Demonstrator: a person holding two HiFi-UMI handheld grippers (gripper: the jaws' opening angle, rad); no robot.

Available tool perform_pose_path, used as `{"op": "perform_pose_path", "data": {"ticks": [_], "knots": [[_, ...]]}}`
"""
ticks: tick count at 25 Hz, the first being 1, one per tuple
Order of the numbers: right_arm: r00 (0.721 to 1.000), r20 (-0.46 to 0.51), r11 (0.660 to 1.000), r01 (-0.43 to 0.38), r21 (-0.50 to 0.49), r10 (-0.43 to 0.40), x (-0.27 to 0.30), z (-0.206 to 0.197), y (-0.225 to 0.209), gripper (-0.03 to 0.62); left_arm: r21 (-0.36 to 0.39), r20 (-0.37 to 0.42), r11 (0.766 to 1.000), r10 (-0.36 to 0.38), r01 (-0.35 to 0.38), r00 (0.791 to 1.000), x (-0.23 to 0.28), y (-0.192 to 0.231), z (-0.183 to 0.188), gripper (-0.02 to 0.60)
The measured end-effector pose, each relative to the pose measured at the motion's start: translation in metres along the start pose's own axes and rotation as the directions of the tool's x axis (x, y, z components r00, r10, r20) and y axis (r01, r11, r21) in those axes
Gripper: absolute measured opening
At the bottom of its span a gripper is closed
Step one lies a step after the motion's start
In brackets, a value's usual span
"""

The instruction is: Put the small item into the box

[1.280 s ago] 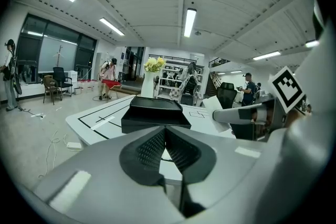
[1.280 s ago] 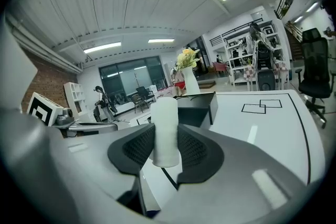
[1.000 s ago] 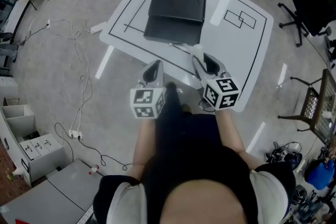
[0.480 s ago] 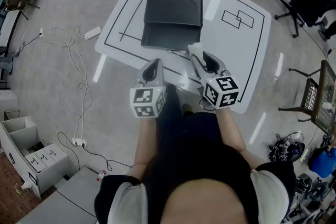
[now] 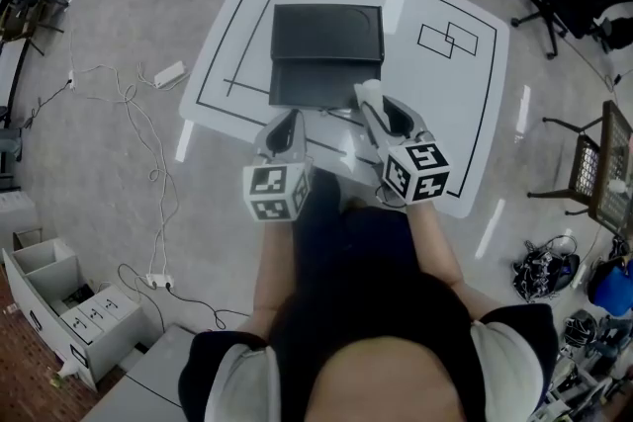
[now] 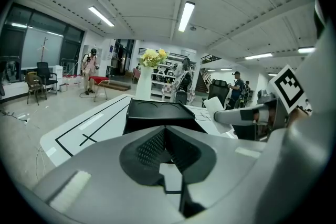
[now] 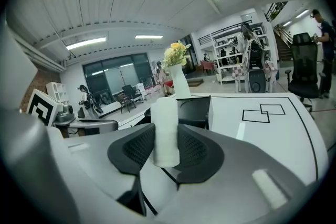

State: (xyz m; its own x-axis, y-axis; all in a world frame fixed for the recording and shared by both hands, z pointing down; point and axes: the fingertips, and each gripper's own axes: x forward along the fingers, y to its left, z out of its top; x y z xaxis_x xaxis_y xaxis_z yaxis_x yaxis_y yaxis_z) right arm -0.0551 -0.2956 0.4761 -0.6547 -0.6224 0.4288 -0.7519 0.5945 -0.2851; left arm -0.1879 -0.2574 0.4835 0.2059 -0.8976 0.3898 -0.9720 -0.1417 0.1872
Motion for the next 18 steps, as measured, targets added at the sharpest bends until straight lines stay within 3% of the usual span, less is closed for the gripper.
{"op": "perform_pose_path", "data": {"ticks": [18], "knots": [[0.995, -0.010, 0.993, 0.094, -0.065, -0.095, 0.028, 0.019, 0.003, 0.132, 0.027, -0.003, 0.998, -0.063, 0.063, 0.998, 0.023, 0.040, 0.019, 0.009]]}}
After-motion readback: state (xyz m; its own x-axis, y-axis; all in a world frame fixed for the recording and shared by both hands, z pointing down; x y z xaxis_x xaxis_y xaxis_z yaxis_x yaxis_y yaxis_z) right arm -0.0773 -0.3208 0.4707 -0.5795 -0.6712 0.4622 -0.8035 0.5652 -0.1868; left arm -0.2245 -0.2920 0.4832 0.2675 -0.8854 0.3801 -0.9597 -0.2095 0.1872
